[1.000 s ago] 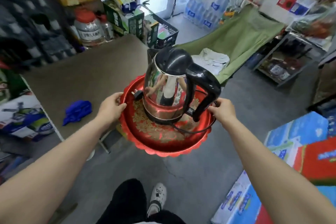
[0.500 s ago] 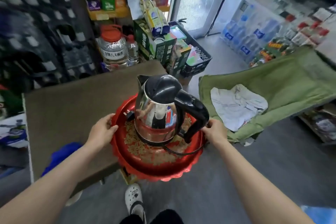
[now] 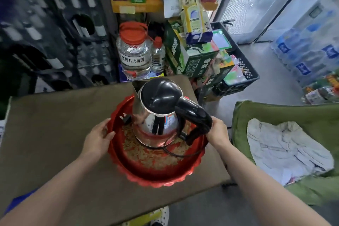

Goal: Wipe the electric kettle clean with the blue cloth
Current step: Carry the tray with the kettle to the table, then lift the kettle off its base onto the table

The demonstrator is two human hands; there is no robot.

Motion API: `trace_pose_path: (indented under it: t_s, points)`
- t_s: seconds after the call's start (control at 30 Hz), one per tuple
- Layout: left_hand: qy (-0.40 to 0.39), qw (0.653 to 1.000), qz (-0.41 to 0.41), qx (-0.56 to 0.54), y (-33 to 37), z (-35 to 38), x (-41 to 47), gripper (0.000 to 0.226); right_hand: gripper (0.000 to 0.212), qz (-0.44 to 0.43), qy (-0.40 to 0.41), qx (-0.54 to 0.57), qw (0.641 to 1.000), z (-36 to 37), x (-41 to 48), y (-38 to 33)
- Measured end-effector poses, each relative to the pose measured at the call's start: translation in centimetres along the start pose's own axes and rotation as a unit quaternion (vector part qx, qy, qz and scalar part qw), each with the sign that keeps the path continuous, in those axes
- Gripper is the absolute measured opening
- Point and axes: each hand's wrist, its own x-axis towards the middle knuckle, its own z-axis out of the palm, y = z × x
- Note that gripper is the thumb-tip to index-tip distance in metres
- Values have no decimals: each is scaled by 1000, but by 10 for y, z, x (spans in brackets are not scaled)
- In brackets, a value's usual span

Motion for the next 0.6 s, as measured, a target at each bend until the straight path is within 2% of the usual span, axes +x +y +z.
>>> trace_pose_path:
  t_s: [0.1,0.33,0.6]
  points:
    - [17,1000,0,-13,-5,18,32,55,15,-5,-6,-10,1000,12,46,5]
    - [34,999,15,-31,-3,44,83,55,29,-50,11,15,999,21,105,7]
    - [55,998,14,-7,1,66,120,53,27,-32,21,-19,999,29,139,13]
